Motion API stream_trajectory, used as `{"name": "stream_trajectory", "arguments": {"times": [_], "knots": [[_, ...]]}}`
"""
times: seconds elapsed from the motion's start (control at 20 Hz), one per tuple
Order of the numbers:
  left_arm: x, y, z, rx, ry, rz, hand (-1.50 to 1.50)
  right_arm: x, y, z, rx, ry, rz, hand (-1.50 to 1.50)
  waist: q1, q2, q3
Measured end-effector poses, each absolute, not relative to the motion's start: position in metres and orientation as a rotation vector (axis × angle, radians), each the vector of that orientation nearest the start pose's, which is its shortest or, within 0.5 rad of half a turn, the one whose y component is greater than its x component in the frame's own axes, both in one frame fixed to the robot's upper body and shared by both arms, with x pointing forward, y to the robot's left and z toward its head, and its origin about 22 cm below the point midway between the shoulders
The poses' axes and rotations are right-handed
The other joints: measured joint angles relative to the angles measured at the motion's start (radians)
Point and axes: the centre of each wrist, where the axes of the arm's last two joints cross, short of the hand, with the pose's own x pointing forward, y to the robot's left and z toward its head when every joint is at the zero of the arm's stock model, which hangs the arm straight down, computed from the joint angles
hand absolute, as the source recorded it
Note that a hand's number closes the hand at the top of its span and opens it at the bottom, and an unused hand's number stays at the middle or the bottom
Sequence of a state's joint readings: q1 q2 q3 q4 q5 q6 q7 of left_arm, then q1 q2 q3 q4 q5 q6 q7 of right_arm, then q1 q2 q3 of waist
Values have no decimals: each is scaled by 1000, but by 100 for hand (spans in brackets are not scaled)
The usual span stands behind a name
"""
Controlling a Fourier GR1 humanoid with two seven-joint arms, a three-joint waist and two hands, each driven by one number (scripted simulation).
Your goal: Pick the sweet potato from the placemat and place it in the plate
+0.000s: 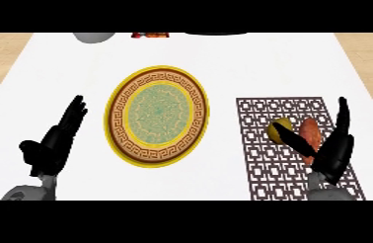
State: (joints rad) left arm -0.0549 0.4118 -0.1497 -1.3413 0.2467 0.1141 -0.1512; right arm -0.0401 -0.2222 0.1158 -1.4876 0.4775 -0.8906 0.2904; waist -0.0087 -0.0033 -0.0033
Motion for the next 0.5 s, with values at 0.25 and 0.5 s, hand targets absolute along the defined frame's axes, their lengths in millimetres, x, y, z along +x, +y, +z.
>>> {"name": "stream_trajectory", "arguments": {"times": [0.25, 0.5], "knots": [[248, 307, -19, 166, -1513, -139, 0, 235, -270, 12, -1080, -1244, -43, -150, -4, -1, -2], [248, 304, -21, 162, -1513, -142, 0, 232, -269, 34, -1039, -1028, 103, -150, 1, 0, 0]]}}
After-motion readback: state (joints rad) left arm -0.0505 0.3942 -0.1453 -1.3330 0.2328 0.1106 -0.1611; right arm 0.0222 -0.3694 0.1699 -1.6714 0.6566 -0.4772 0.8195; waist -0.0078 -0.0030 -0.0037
